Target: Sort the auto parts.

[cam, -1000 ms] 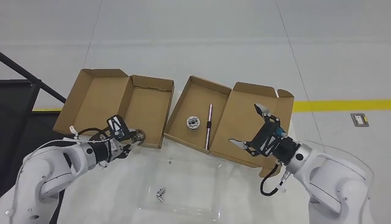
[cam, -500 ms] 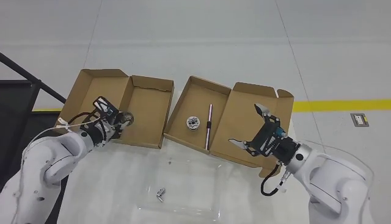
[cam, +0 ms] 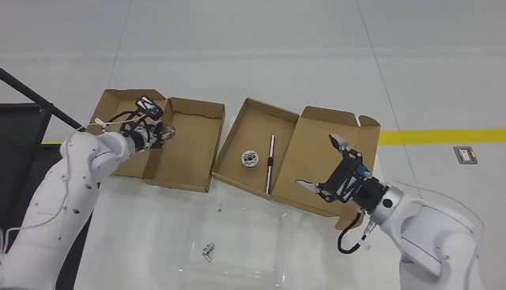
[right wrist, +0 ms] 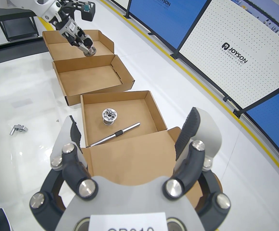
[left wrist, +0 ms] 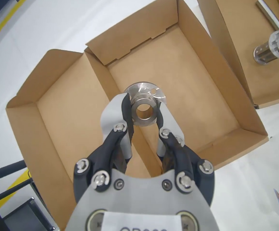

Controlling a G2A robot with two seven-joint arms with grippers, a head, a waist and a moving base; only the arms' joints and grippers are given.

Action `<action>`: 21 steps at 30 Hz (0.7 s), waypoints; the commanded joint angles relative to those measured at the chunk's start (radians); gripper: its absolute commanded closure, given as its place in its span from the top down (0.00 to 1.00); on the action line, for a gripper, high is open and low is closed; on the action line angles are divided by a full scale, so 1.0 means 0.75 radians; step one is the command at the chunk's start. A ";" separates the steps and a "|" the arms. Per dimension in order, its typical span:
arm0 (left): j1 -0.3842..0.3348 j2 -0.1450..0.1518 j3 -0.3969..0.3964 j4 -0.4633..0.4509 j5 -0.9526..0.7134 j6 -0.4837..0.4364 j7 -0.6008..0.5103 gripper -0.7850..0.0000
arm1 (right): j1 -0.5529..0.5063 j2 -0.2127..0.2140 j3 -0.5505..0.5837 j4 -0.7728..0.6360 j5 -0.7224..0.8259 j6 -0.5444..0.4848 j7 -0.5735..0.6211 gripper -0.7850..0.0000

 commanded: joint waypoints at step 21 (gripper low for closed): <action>-0.036 -0.111 0.126 0.155 -0.068 0.001 -0.015 0.00 | 0.000 0.000 0.000 0.000 0.000 0.000 0.000 1.00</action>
